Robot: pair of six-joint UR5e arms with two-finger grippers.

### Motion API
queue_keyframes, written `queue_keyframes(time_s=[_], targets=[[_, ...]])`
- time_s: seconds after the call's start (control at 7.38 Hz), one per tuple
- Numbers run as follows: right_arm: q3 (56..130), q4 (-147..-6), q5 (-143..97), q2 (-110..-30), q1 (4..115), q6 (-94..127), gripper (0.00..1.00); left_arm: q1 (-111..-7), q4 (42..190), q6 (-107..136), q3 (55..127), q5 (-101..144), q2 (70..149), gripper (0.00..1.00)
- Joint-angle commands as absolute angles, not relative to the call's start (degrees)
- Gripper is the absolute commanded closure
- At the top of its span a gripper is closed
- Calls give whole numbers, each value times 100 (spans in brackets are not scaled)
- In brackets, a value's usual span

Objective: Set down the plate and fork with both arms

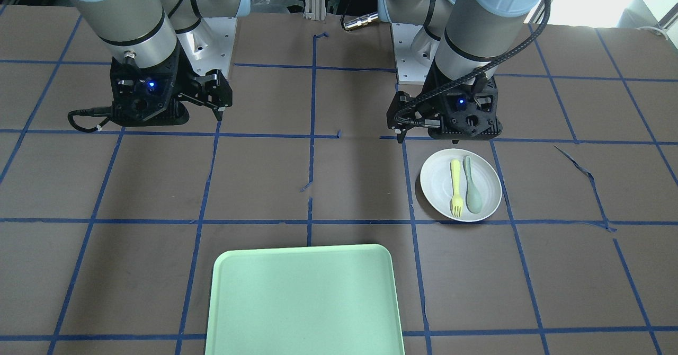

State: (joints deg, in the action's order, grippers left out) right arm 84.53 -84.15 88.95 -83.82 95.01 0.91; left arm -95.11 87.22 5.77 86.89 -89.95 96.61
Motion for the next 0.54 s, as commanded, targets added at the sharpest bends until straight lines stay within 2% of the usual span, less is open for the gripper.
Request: queue_keyframes(time_s=[0.0, 0.41], targets=[[8473, -8446, 8895, -8376, 9501, 105, 0, -9510, 8719, 571, 8701, -9000, 9659, 0], [8473, -8525, 8956, -8350, 9501, 97, 0, -9510, 8719, 563, 8745, -9009, 9659, 0]])
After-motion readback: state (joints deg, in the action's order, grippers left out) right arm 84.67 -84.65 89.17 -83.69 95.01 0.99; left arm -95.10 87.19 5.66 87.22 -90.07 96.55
